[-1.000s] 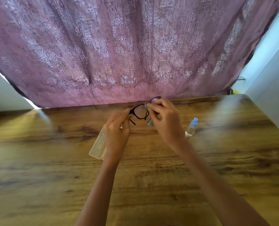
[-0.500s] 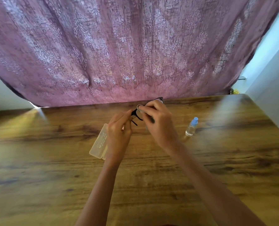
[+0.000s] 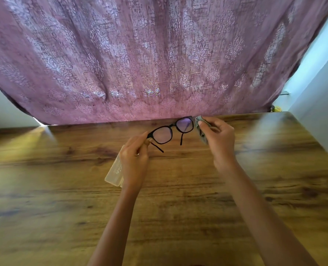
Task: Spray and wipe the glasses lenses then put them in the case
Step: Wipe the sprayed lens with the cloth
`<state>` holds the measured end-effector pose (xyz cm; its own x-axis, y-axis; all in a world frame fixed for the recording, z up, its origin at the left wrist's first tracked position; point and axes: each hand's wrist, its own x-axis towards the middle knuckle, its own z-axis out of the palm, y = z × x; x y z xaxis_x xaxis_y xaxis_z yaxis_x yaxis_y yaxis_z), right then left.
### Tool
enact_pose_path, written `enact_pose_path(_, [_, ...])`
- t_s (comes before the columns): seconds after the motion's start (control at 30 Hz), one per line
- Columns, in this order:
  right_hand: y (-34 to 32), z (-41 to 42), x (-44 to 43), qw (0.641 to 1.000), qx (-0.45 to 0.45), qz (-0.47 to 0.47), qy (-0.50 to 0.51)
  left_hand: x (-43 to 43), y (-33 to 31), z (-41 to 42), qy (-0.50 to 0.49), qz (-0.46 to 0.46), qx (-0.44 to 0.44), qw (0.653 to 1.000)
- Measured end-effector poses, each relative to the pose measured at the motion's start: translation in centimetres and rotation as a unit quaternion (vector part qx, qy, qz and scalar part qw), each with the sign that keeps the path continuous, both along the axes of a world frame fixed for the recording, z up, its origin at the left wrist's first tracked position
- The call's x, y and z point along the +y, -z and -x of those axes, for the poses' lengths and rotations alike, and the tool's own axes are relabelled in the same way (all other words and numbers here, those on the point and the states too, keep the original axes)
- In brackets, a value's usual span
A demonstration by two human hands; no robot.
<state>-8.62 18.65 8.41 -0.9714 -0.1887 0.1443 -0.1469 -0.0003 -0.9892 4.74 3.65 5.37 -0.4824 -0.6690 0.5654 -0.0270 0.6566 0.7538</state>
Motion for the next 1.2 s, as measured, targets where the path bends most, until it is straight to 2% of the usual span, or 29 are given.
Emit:
enact_pose_path(0.13, [0.2,-0.1,-0.1,0.982,-0.108,0.126,-0.090,0.0,0.2,0.1,0.018,0.016,-0.013,1.000])
enact_pose_path(0.2, [0.3,0.2,-0.2,0.972,-0.155,0.147,-0.097,-0.1,0.4,0.0,0.025,0.026,-0.029,0.999])
enact_pose_path(0.4, [0.2,0.5,-0.2,0.963,-0.150,0.176,-0.136,-1.1,0.1,-0.8,0.086,0.056,-0.076,0.992])
enact_pose_path(0.57, [0.4,0.3,-0.4,0.954,-0.179,0.204,-0.129,-1.7,-1.8,-1.2,0.137,-0.012,-0.093,0.986])
enact_pose_path(0.67, [0.5,-0.1,-0.6,0.951,-0.172,0.216,-0.139,-1.3,-3.9,-0.2,0.134,0.013,-0.105,0.985])
enact_pose_path(0.8, [0.7,-1.0,-1.2,0.956,-0.135,0.215,-0.147,-0.7,-6.1,1.8,0.188,-0.042,-0.218,0.957])
enact_pose_path(0.87, [0.8,-1.2,-1.3,0.957,-0.122,0.219,-0.143,-0.5,-6.5,2.4,0.212,-0.035,-0.262,0.941])
enact_pose_path(1.0, [1.0,-1.4,-1.2,0.966,-0.075,0.208,-0.132,-0.3,-7.0,2.4,0.229,-0.039,-0.268,0.935])
enact_pose_path(1.07, [1.0,-1.6,-1.1,0.980,-0.015,0.164,-0.112,-0.2,-7.1,2.3,0.232,-0.041,-0.263,0.936])
enact_pose_path(1.13, [1.0,-1.7,-1.0,0.990,0.088,0.077,-0.084,0.0,-7.0,2.2,0.230,-0.044,-0.253,0.939])
enact_pose_path(1.2, [0.8,-1.8,-0.8,0.971,0.236,-0.024,-0.044,0.1,-7.0,2.2,0.222,-0.046,-0.243,0.943])
